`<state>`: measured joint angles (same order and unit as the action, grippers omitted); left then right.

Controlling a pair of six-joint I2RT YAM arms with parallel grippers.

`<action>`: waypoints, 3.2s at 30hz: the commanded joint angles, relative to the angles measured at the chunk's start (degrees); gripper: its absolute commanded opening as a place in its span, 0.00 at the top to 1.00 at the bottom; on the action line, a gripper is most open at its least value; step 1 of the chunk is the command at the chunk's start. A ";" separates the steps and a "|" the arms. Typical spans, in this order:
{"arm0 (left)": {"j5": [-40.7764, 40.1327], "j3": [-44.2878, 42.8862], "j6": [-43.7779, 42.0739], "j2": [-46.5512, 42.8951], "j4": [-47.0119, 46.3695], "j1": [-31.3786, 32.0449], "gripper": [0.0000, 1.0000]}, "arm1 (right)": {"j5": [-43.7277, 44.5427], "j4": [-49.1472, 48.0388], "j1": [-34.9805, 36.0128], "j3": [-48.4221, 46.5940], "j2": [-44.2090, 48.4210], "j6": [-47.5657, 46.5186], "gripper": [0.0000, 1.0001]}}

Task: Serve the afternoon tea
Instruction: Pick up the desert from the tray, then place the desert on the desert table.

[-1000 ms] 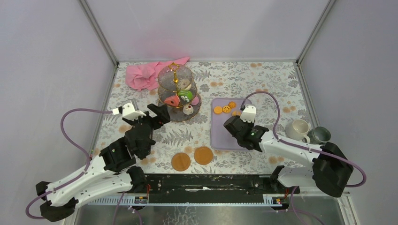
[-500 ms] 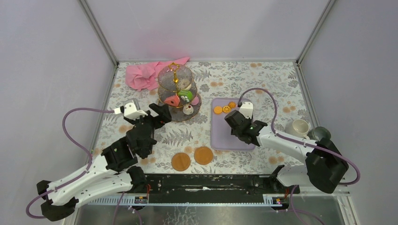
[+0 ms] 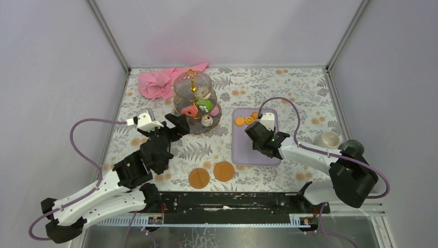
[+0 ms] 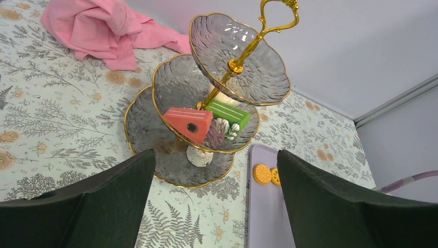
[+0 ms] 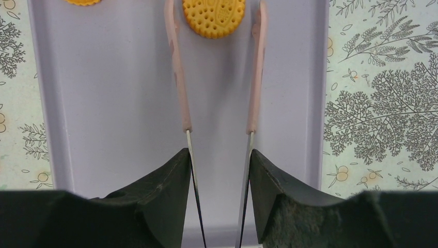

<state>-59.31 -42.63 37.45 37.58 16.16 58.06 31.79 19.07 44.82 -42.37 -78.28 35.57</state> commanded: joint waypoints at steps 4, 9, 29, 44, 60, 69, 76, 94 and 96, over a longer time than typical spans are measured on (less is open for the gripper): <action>-1.11 0.68 -1.61 0.48 -4.42 -0.17 0.05 | -0.04 -3.10 -1.52 -4.23 -2.56 -2.85 0.50; -1.20 0.71 -2.03 0.87 -4.82 -0.25 0.05 | -0.08 -3.63 -2.21 -5.09 -4.33 -3.91 0.50; -2.12 -0.76 -0.07 -0.46 -1.10 -0.41 0.05 | 0.03 -2.10 -2.19 -4.12 -0.55 -4.54 0.64; -6.13 -3.72 1.51 -2.53 3.08 -0.42 0.05 | -2.37 -0.99 -1.90 -5.09 6.24 -5.62 0.70; -8.19 -8.80 4.59 0.15 9.83 -0.41 0.05 | 0.44 5.90 7.68 -24.46 7.61 -9.86 0.71; -7.35 -9.94 4.99 2.38 10.68 -0.41 0.05 | 0.56 7.62 10.94 -36.51 2.54 -12.99 0.72; -7.17 -10.66 5.17 4.03 10.99 -0.41 0.05 | -0.41 9.01 11.87 -45.36 -3.36 -14.81 0.72; -7.38 -9.99 3.89 4.22 9.81 -0.51 0.05 | -2.62 12.56 13.58 -62.54 -18.54 -17.18 0.72; -7.32 -9.87 3.50 4.04 9.49 -0.50 0.05 | -2.73 12.87 13.96 -63.87 -19.69 -17.35 0.72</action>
<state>-64.95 -51.59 41.78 41.89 27.07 58.04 30.26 31.68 57.60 -101.54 -96.33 19.77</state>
